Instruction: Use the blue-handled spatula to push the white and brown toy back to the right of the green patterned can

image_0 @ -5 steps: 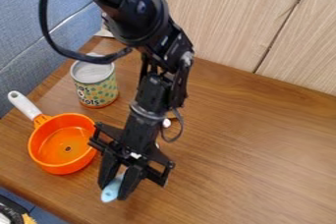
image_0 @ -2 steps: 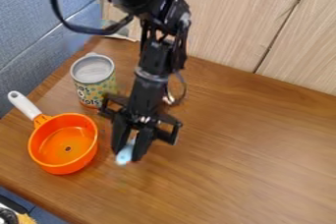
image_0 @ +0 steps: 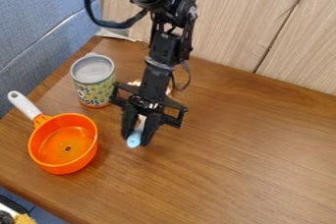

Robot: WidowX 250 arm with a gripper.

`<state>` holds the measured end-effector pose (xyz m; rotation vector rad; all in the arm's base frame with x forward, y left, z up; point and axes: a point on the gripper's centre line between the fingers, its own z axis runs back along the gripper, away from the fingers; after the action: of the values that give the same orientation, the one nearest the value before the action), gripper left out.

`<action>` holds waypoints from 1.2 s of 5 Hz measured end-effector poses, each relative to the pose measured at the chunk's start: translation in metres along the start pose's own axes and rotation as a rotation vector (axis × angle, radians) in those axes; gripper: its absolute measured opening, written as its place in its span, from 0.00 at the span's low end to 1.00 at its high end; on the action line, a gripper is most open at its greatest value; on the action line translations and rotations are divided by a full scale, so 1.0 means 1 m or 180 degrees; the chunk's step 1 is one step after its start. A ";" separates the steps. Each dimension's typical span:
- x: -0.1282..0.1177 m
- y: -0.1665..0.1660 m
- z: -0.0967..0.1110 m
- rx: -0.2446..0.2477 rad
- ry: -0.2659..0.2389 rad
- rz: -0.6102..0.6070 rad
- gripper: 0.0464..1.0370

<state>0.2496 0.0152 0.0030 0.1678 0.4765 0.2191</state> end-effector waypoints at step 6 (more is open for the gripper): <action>0.034 -0.006 0.014 -0.0103 -0.0014 0.0131 0.29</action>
<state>0.2864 0.0163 -0.0005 0.1465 0.4650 0.2664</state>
